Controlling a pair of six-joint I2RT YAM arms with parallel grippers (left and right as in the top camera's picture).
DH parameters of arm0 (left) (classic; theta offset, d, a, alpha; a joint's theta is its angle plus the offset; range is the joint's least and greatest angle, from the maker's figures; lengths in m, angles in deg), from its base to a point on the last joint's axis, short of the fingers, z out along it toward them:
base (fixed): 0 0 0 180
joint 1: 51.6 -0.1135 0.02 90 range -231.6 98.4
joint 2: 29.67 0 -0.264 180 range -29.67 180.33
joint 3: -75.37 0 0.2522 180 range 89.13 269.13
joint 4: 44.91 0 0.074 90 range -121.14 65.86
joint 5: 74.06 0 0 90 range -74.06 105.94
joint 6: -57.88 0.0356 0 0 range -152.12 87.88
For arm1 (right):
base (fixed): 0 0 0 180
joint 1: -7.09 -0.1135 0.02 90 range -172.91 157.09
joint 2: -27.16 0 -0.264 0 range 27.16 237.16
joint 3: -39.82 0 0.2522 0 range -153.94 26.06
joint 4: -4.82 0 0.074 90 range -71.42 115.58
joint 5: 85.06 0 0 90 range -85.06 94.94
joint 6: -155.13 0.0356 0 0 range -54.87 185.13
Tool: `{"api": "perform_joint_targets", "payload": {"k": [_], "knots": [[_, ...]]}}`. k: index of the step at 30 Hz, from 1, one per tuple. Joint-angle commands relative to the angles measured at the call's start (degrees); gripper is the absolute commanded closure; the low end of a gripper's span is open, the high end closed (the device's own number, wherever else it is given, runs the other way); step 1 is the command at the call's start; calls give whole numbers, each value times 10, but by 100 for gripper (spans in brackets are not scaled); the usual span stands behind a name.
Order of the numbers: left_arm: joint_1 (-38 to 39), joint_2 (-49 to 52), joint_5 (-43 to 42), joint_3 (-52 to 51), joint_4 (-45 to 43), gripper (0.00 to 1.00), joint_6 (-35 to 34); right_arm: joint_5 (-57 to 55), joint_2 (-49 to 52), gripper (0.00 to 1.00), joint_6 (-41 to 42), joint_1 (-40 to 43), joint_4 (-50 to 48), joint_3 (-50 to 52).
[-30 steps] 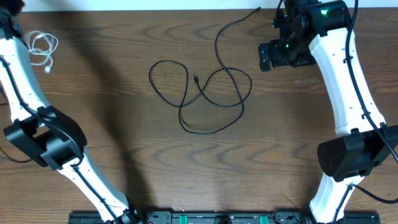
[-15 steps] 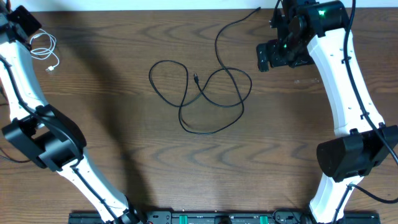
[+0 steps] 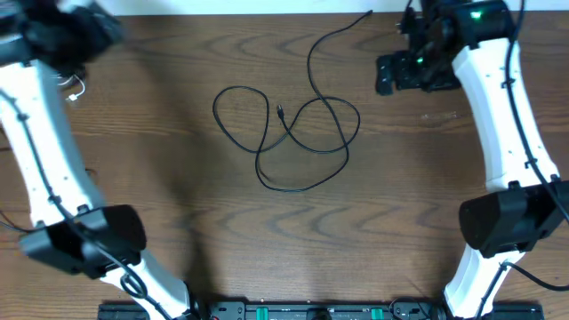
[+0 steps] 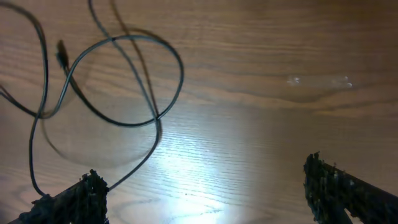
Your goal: Untangle cables
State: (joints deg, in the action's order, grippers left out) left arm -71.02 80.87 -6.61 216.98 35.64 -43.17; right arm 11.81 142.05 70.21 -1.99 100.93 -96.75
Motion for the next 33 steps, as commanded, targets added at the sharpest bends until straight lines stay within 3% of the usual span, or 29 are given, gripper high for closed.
{"api": "perform_joint_targets", "payload": {"k": [1,14,18,28,33], "knots": [[59,17,60,-28,41,14,1,37,-4,1,4,40,-1,0],[259,20,62,-219,-91,19,120,62,-4,1,-54,58,0,0],[293,27,62,-255,-109,19,113,61,-4,1,-58,58,-1,0],[340,65,70,-314,-132,23,-1,53,-4,1,-61,60,-1,0],[372,66,70,-318,-136,22,20,53,-4,1,-66,61,-1,0]]}}
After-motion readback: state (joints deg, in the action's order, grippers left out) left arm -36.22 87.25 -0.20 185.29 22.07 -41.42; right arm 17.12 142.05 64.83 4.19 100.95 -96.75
